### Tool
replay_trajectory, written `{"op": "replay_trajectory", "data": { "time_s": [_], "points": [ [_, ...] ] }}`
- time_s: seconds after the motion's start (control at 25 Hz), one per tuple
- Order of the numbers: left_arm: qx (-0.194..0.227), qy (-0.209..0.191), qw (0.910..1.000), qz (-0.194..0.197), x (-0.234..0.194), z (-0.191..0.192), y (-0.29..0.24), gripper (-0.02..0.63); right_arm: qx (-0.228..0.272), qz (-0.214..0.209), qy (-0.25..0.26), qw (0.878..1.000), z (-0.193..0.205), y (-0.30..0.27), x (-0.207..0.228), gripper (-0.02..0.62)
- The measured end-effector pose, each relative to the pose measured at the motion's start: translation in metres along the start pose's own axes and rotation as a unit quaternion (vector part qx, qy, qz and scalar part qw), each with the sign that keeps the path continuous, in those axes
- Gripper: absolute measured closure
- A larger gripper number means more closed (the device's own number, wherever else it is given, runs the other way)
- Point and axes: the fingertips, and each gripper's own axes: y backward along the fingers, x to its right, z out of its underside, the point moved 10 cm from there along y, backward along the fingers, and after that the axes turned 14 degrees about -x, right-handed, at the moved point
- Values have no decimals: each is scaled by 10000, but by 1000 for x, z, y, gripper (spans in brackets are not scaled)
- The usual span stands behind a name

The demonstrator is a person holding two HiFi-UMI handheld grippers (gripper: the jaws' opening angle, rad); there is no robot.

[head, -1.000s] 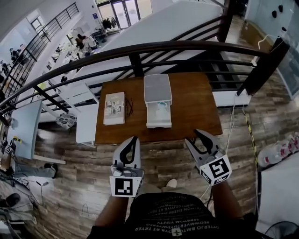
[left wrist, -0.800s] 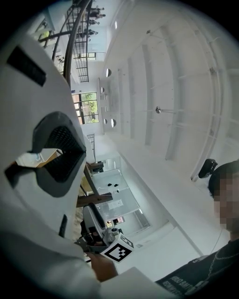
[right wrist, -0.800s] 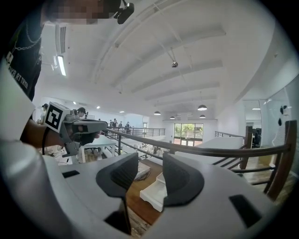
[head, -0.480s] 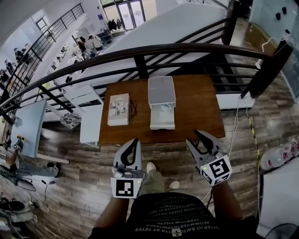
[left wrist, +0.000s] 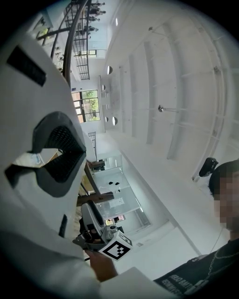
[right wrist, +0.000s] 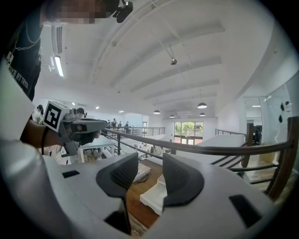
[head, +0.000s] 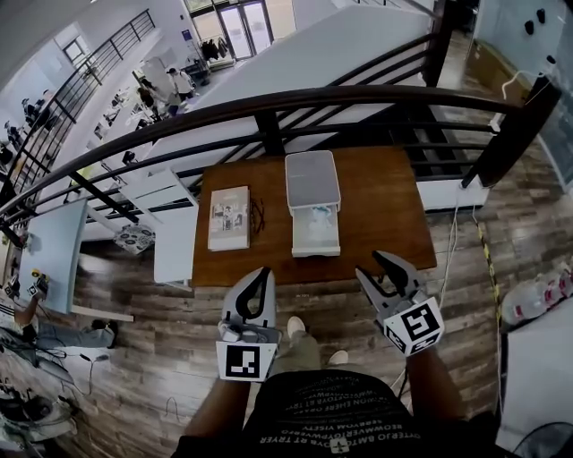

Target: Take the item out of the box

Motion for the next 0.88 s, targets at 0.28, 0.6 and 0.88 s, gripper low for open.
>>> {"op": "replay_trajectory", "data": {
  "time_s": [0.28,0.6,0.88],
  "points": [
    [-5,88,9999,91,-33,2,-28,600,-55,41,18,10000,-19,-35,3,434],
    [-86,141,9997,193,-73,8,-73,600,-172,83,-32,9998,-34,-88,19,434],
    [-43,54,9995,295,-105,1,-107,600,-235,115,0,9997,-57,-128,31,434]
  ]
}}
